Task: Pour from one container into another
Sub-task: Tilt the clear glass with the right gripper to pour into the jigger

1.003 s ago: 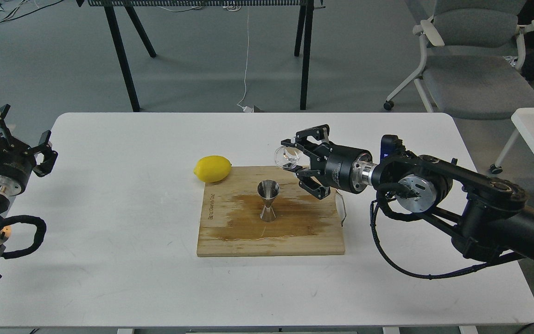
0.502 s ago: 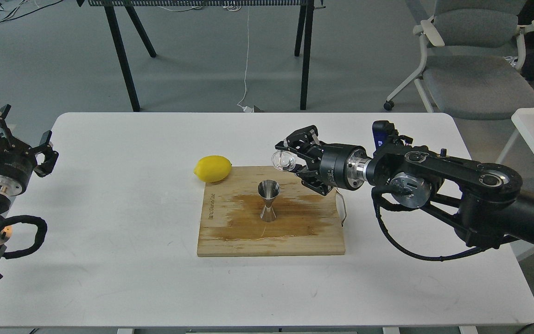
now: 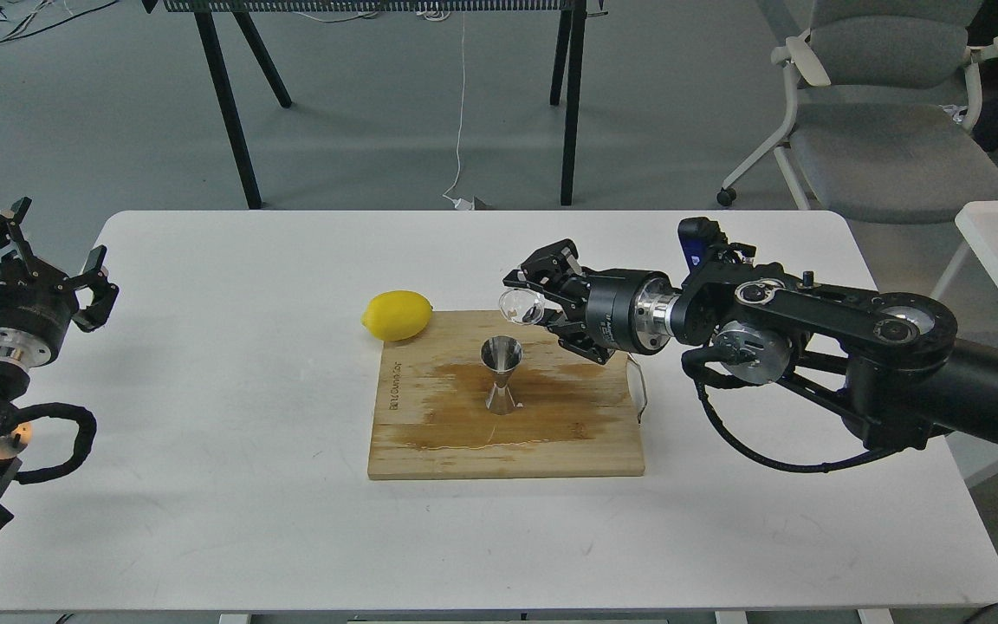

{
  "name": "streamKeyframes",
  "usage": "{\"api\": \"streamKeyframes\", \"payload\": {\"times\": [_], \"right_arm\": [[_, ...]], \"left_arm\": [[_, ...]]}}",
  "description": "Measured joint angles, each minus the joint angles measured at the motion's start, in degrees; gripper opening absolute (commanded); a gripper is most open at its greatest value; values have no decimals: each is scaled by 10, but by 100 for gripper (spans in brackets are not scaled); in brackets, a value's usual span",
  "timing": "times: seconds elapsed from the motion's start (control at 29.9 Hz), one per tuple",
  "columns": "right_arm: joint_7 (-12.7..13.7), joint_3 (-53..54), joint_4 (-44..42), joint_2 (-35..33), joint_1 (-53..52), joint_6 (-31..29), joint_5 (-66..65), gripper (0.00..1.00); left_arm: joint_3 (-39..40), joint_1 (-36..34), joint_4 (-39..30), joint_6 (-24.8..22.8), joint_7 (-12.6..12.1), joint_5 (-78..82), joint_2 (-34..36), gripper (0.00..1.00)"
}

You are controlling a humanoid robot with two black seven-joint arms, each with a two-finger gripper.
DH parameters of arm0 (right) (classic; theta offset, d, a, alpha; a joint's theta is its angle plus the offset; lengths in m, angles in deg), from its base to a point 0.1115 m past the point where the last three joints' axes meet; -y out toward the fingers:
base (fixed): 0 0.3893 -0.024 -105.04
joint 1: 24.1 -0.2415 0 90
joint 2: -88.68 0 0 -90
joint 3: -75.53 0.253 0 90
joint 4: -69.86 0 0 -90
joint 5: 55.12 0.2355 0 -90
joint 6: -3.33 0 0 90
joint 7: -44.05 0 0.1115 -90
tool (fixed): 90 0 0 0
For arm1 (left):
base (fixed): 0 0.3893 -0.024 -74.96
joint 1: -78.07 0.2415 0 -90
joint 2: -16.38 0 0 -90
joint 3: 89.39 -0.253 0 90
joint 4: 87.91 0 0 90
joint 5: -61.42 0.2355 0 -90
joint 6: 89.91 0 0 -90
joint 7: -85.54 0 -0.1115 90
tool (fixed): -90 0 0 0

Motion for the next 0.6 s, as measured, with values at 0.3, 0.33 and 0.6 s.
{"api": "streamKeyframes", "payload": {"times": [0.3,0.33,0.6], "right_arm": [[-1,-21,-1,10,-14,0,-16,24],[-1,-24,-1,11,-16,0,-19,24],[-1,-43,-6,18,-30,0,-35,24]], "left_arm": [[0,0,0,0,0,0,0,93],[0,1,0,0,0,0,0,93],[0,2,0,0,0,0,0,94]]}}
